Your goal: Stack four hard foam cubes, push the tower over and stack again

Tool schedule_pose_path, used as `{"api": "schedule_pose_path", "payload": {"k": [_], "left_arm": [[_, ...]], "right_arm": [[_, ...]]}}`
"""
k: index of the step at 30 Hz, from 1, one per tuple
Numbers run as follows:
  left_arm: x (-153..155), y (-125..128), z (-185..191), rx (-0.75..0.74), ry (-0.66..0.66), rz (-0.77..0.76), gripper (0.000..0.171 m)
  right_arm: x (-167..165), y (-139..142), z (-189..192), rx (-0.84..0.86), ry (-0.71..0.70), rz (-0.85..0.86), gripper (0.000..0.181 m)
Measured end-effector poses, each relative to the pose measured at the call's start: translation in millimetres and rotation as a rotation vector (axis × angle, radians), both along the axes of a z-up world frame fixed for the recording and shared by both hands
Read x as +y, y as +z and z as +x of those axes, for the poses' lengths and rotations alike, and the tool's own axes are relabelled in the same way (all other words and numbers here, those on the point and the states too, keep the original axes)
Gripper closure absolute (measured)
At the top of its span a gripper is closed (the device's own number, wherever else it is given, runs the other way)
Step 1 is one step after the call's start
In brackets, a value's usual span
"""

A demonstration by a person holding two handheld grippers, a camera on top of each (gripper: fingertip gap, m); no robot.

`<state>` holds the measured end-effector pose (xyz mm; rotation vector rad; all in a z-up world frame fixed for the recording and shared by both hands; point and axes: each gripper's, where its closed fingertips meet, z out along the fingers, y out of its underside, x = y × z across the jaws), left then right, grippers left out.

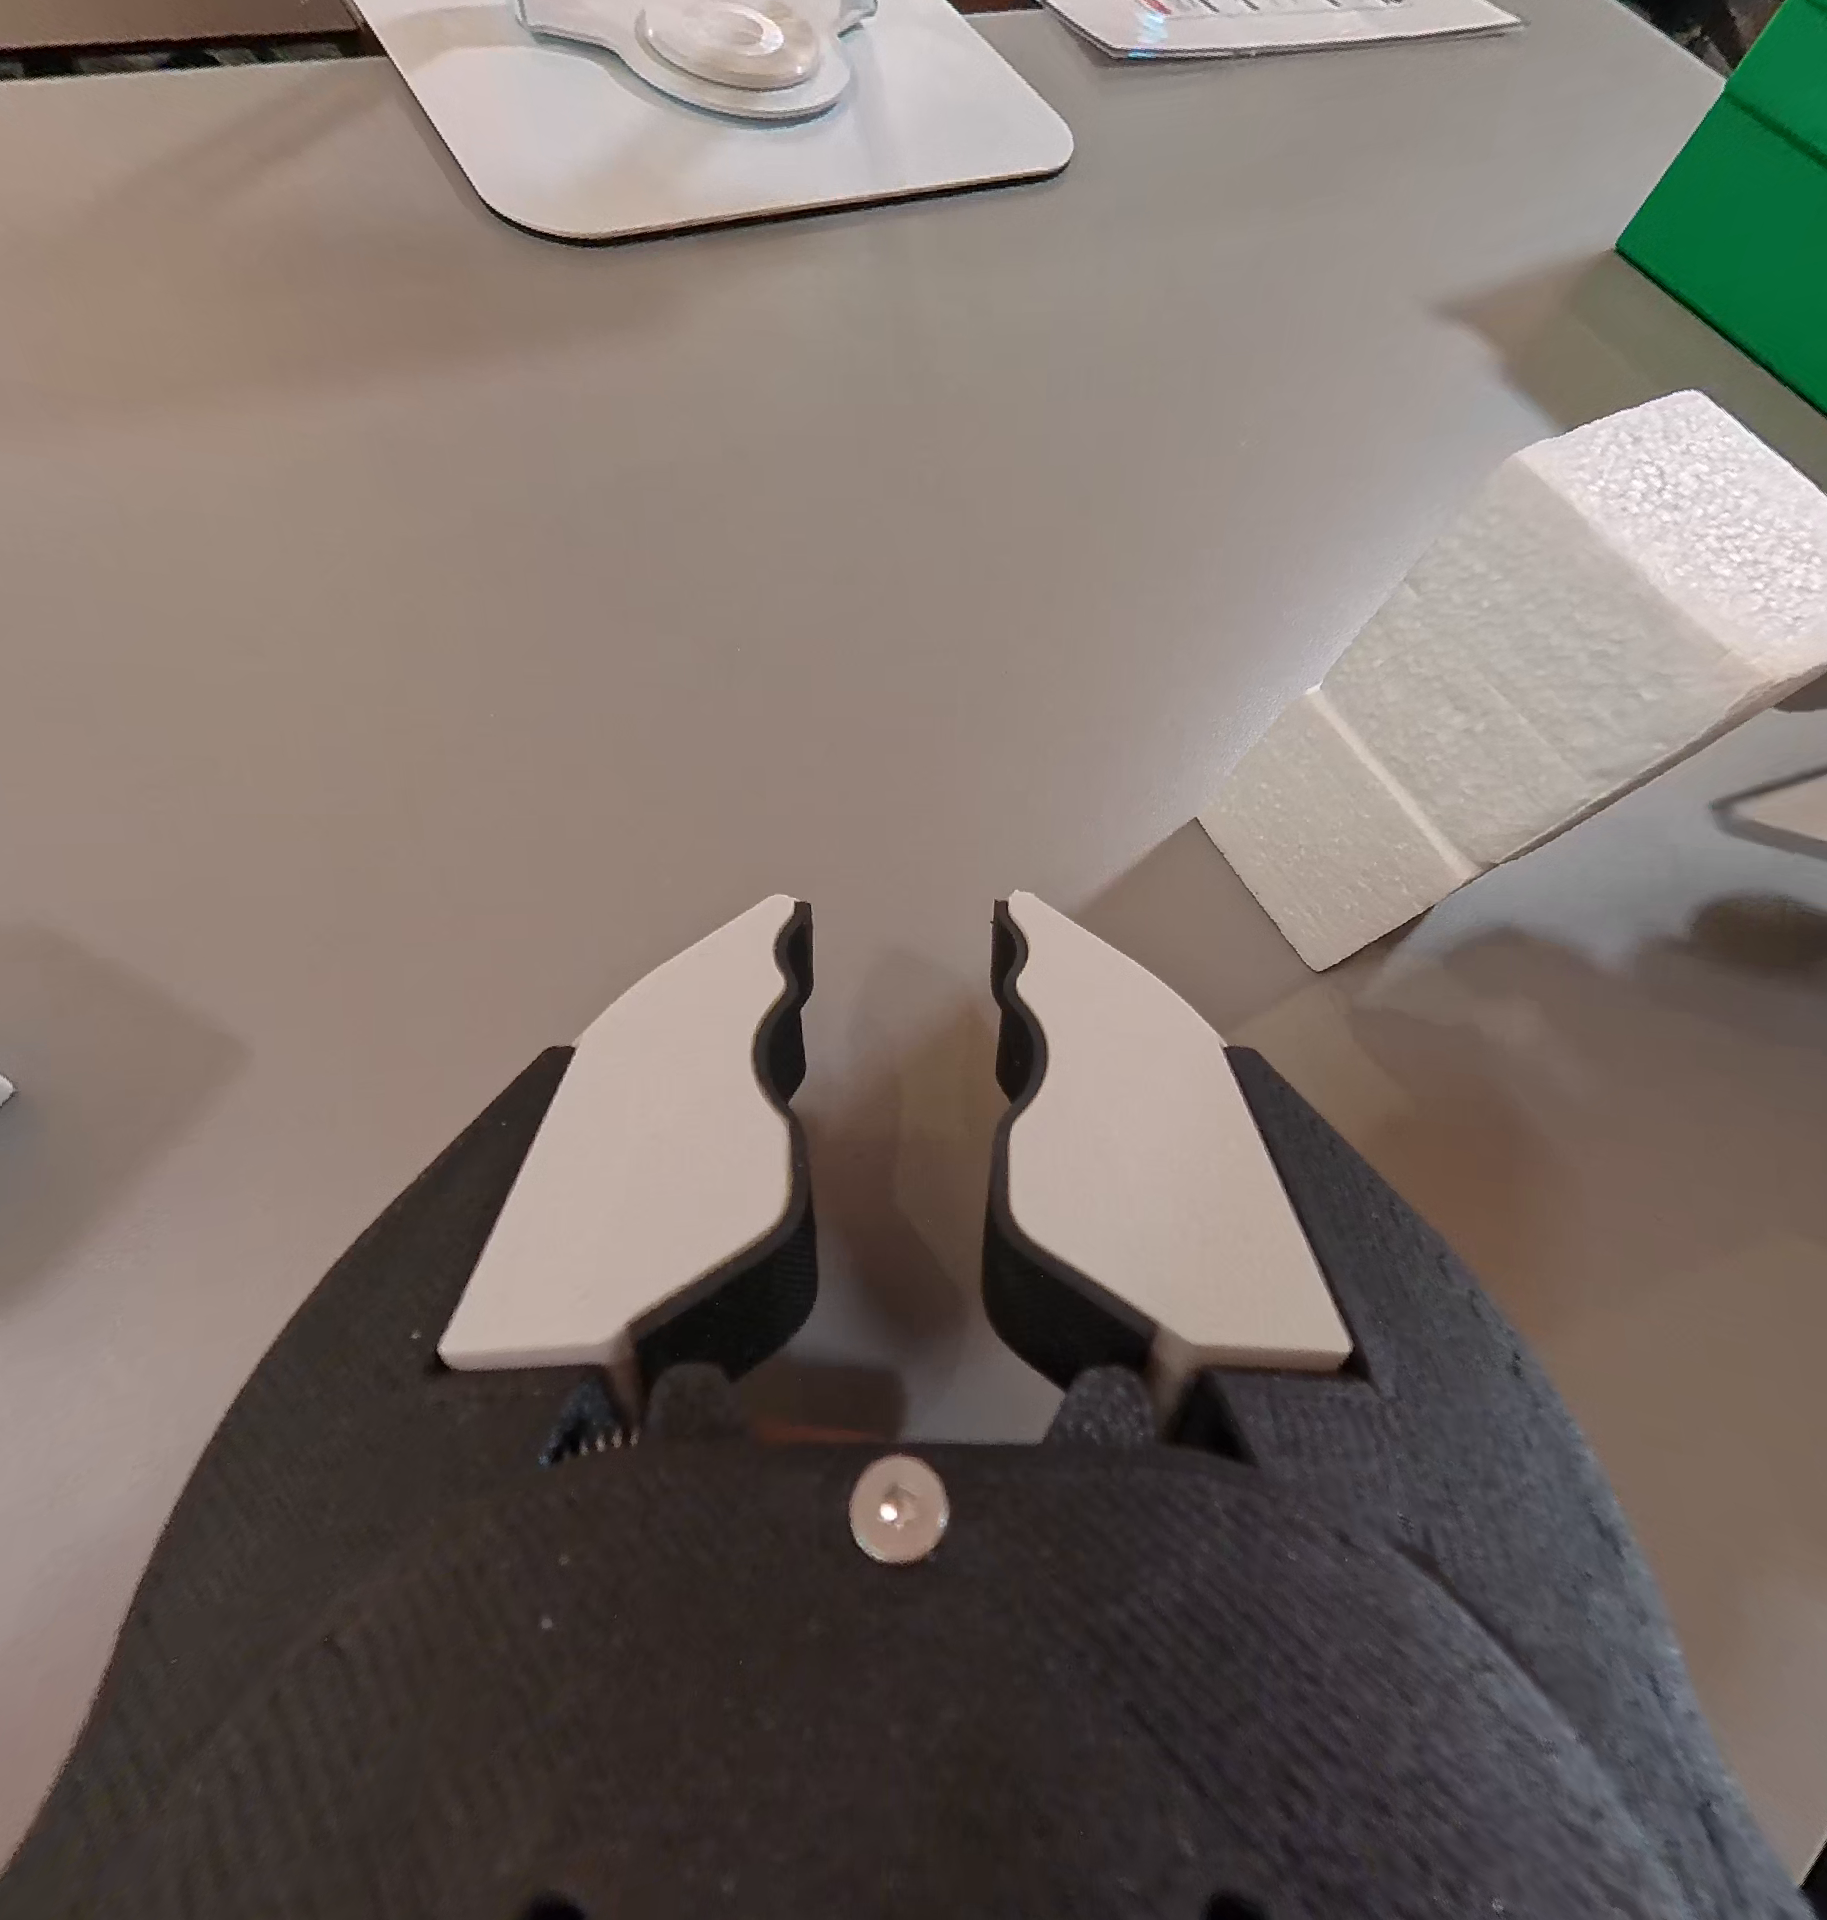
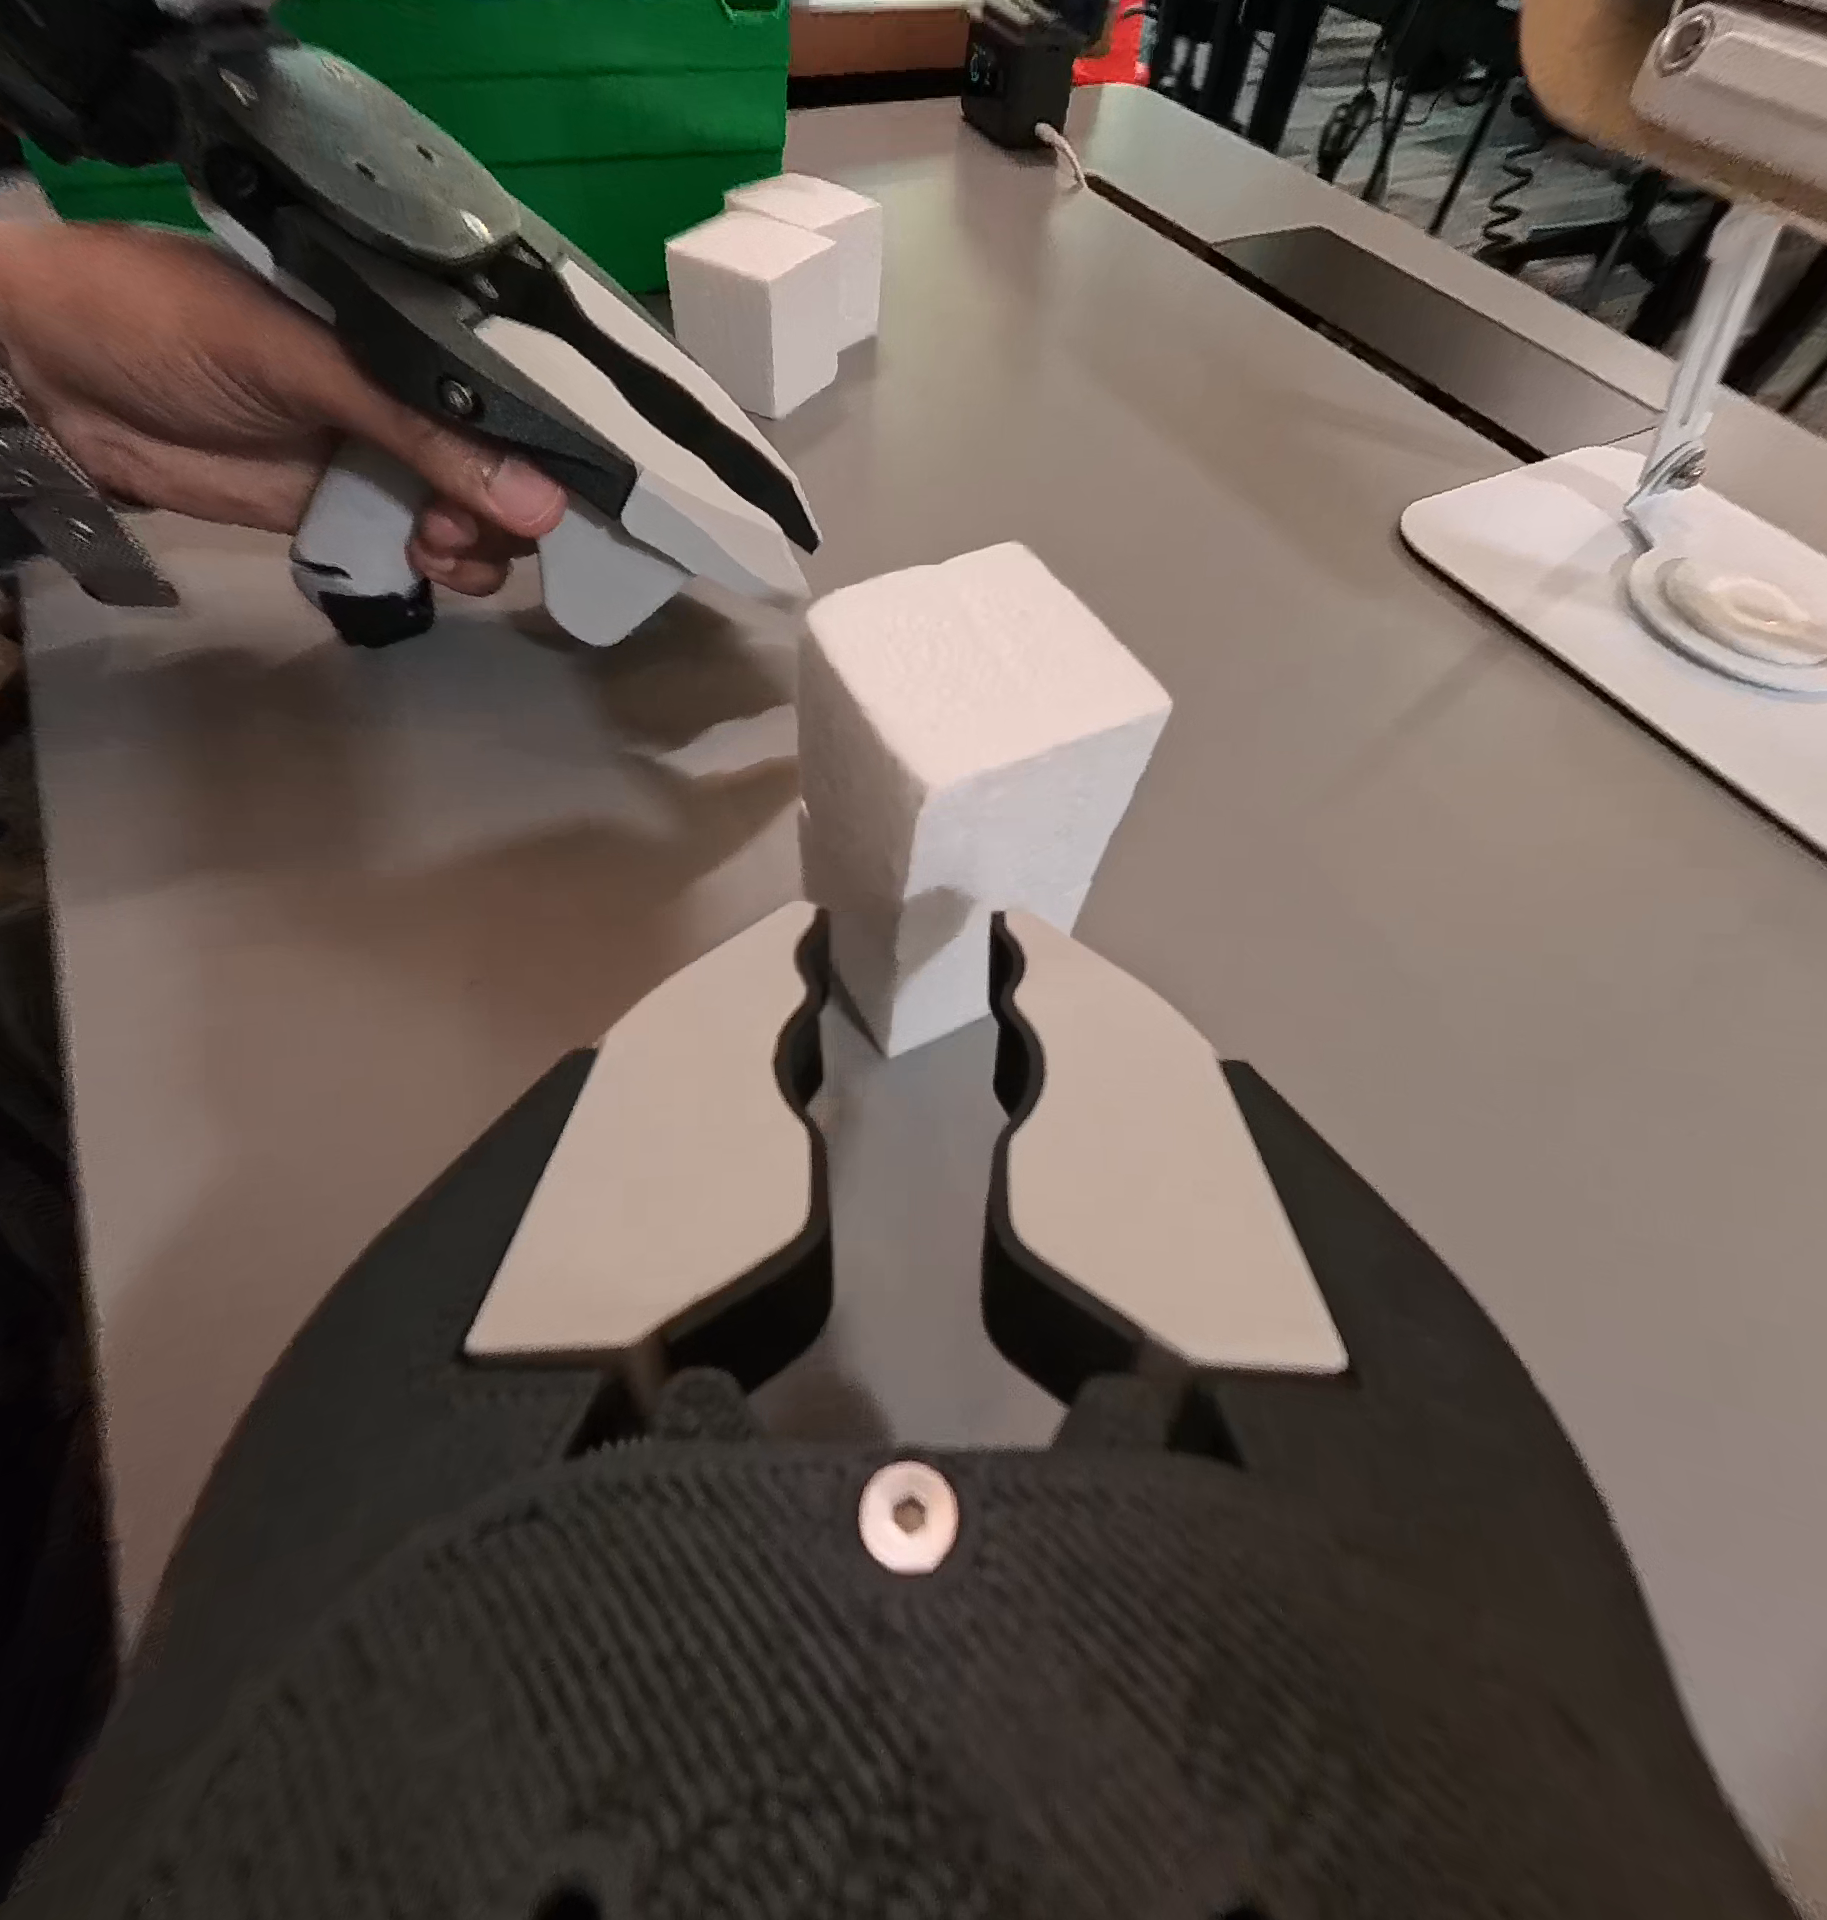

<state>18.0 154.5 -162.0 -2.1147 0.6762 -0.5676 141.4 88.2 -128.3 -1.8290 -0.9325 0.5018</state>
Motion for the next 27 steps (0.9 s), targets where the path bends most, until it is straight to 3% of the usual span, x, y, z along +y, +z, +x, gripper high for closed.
{"api": "schedule_pose_path", "payload": {"k": [5, 10, 11, 12, 15, 17, 18, 22, 24, 27], "left_arm": [[4.3, 7.3, -3.8, -0.022, 0.027, 0.029, 0.142], [14.9, 26.5, -18.5, -0.075, 0.119, 0.106, 0.146], [17.9, 30.0, -25.0, -0.078, 0.154, 0.122, 0.144], [21.3, 33.0, -32.4, -0.078, 0.193, 0.138, 0.142], [31.8, 43.0, -58.1, -0.06, 0.307, 0.201, 0.138], [37.6, 51.5, -80.0, -0.046, 0.395, 0.244, 0.136], [39.6, 55.4, -93.2, -0.04, 0.444, 0.261, 0.135], [42.0, 63.2, -145.7, -0.051, 0.616, 0.27, 0.135], [43.9, 61.4, -163.2, -0.03, 0.655, 0.26, 0.136], [47.0, 64.4, -183.4, 0.007, 0.709, 0.289, 0.138]], "right_arm": [[-1.8, 32.6, 8.0, 0.26, -0.018, -0.055, 0.137], [-2.3, 87.4, 23.2, 0.333, -0.135, 0.192, 0.13], [-15.6, 99.2, 12.6, 0.335, -0.096, 0.21, 0.149], [-34.7, 107.8, -7.0, 0.33, 0.004, 0.214, 0.18], [-55.1, 120.6, -63.0, 0.336, 0.063, 0.257, 0.176], [-40.1, 120.9, -90.2, 0.276, -0.057, 0.388, 0.116], [-36.9, 114.1, -108.0, 0.221, -0.059, 0.41, 0.124], [-18.0, 98.8, -177.5, 0.19, -0.029, 0.382, 0.117], [9.6, 89.9, -200.3, 0.188, -0.066, 0.342, 0.123], [67.6, 52.1, -217.4, 0.175, -0.197, 0.142, 0.106]]}}
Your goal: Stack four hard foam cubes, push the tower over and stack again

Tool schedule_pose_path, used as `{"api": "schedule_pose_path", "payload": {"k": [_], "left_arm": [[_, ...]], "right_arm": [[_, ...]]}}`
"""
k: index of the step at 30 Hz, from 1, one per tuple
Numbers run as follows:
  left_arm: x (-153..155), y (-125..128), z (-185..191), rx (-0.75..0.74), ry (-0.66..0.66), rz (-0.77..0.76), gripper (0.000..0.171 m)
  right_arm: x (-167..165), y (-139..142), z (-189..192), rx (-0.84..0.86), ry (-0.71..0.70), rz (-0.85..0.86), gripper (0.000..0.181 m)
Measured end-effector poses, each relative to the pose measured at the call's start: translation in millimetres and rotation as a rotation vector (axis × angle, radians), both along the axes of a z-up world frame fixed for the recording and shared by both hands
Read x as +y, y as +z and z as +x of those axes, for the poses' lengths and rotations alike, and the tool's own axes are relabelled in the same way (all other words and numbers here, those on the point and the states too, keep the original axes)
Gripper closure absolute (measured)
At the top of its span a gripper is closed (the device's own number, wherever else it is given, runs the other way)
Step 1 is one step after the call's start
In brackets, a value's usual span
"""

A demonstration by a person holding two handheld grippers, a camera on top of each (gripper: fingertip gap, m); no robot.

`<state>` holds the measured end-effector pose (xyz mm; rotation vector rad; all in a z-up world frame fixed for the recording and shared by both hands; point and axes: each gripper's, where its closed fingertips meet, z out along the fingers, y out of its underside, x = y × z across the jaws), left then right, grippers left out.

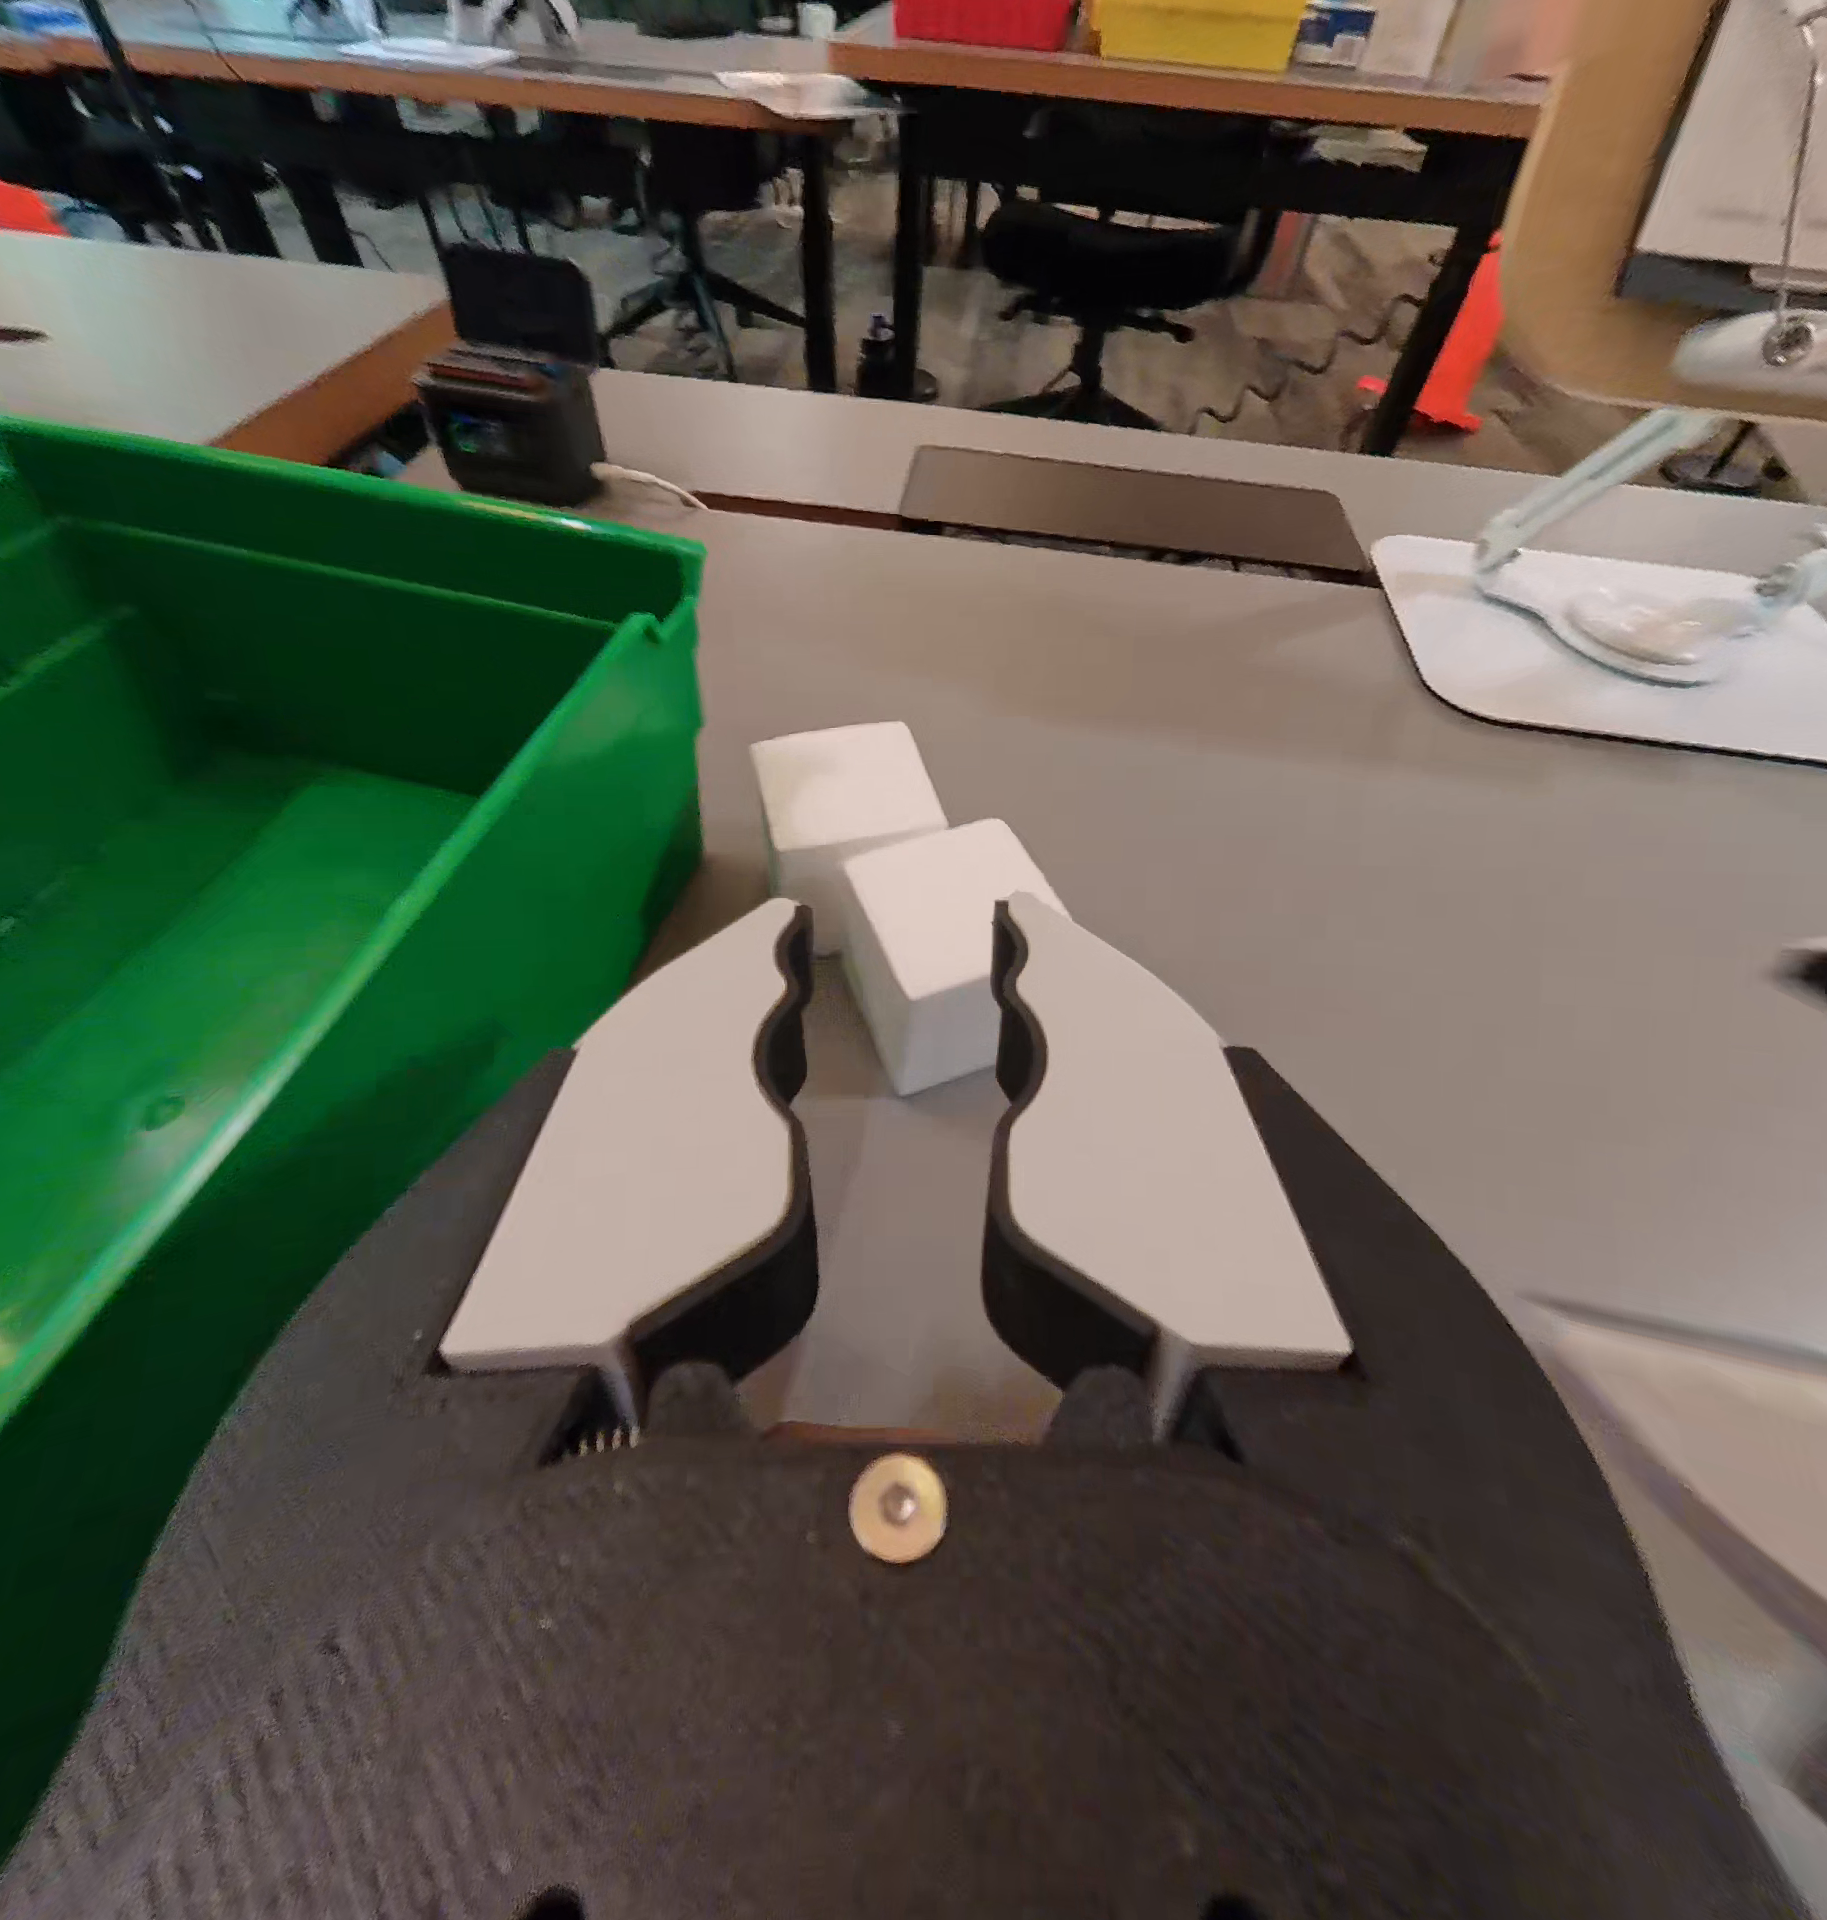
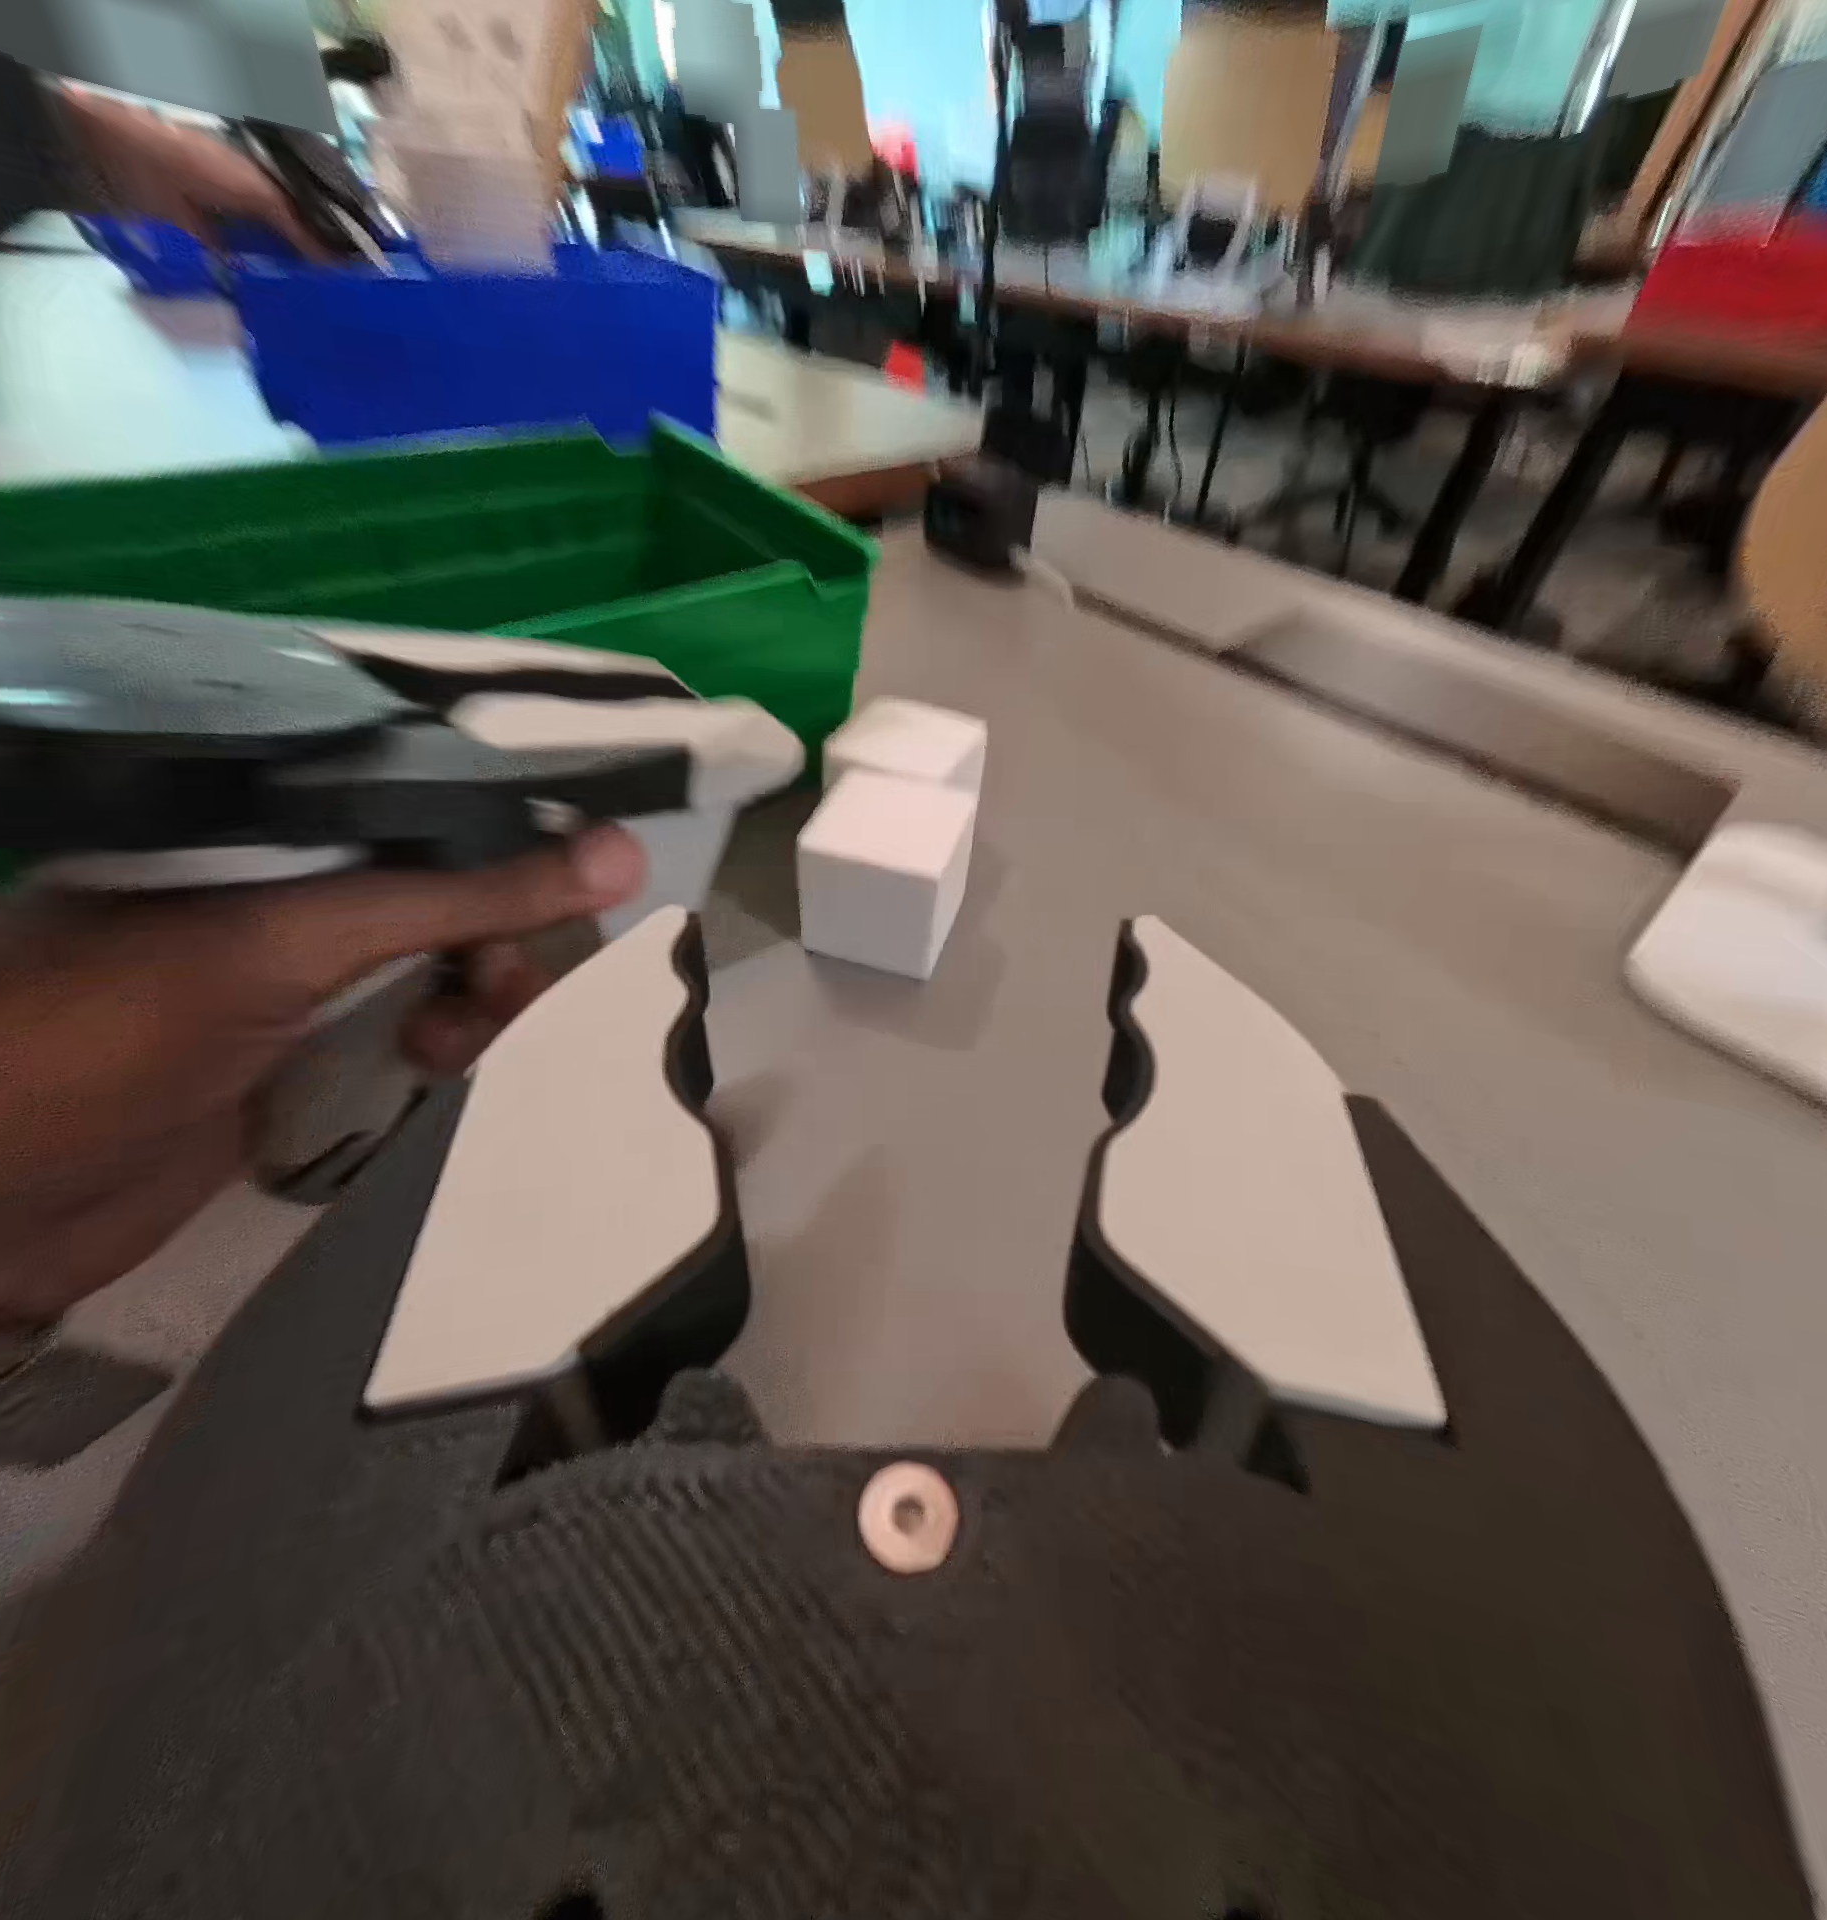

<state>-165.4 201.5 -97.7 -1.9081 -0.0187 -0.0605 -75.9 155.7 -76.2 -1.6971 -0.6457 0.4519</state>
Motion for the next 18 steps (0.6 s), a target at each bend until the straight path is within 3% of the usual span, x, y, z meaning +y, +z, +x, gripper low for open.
{"api": "schedule_pose_path", "payload": {"k": [2, 4, 7, 13, 14, 18], "left_arm": [[1.2, 8.0, -5.5, 0.012, 0.005, 0.044, 0.142], [1.7, 24.3, -7.4, 0.003, -0.002, 0.139, 0.142], [-0.2, 42.1, -24.8, 0.007, 0.07, 0.229, 0.145], [2.7, 39.6, -38.6, -0.001, 0.083, 0.214, 0.146], [2.3, 40.6, -38.2, -0.002, 0.082, 0.22, 0.146], [1.5, 43.8, -38.9, 0.037, 0.088, 0.242, 0.148]], "right_arm": [[23.1, -31.2, -13.1, -0.05, -0.014, -0.139, 0.101], [36.5, -50.3, -26.8, -0.114, -0.018, -0.168, 0.101], [52.3, -66.9, -48.1, -0.197, -0.011, -0.158, 0.106], [83.6, -88.1, -77.2, -0.293, -0.041, -0.265, 0.109], [86.5, -91.1, -77.8, -0.297, -0.047, -0.289, 0.12], [73.1, -58.6, -67.5, -0.173, -0.011, -0.25, 0.121]]}}
